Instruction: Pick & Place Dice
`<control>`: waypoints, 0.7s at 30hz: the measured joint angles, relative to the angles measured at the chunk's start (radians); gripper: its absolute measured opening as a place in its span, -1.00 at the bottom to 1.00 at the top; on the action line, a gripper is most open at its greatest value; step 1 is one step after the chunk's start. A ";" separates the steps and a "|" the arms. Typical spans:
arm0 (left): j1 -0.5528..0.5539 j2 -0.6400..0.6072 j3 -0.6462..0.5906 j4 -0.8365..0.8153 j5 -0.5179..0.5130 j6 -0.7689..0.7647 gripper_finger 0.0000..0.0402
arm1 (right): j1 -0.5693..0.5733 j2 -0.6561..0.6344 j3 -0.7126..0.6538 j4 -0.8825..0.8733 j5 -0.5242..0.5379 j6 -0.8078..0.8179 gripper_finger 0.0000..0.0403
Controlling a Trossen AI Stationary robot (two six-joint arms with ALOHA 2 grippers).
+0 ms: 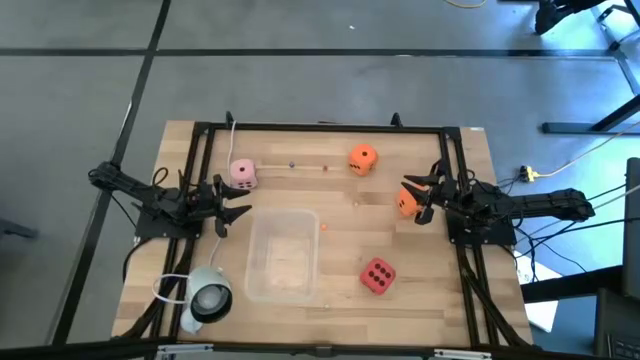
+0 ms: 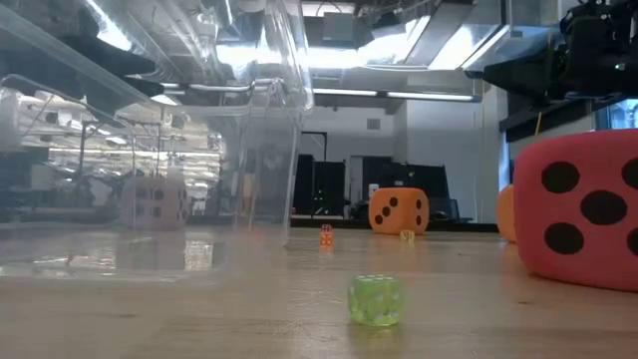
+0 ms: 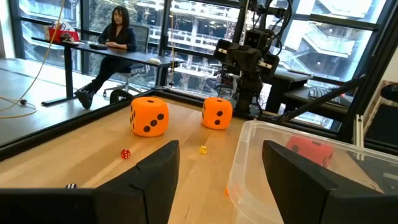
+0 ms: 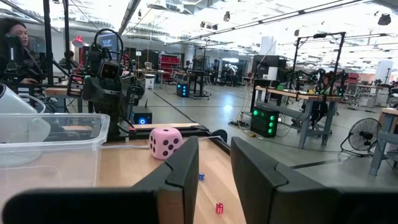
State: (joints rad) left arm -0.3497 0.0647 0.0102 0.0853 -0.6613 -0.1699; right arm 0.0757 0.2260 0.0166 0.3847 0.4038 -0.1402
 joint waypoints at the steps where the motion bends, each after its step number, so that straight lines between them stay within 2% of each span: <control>1: 0.000 0.000 0.000 0.000 0.000 0.000 0.11 | 0.000 0.000 0.000 0.000 0.000 0.000 -0.53; 14: 0.000 0.000 0.000 0.000 0.000 0.000 0.11 | 0.000 0.000 0.000 0.000 -0.001 0.000 -0.53; 21: 0.000 0.000 0.000 0.000 0.000 0.000 0.11 | -0.005 0.000 0.000 0.000 -0.002 -0.096 -0.54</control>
State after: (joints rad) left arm -0.3496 0.0644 0.0104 0.0854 -0.6613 -0.1697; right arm 0.0711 0.2260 0.0162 0.3851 0.4015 -0.2364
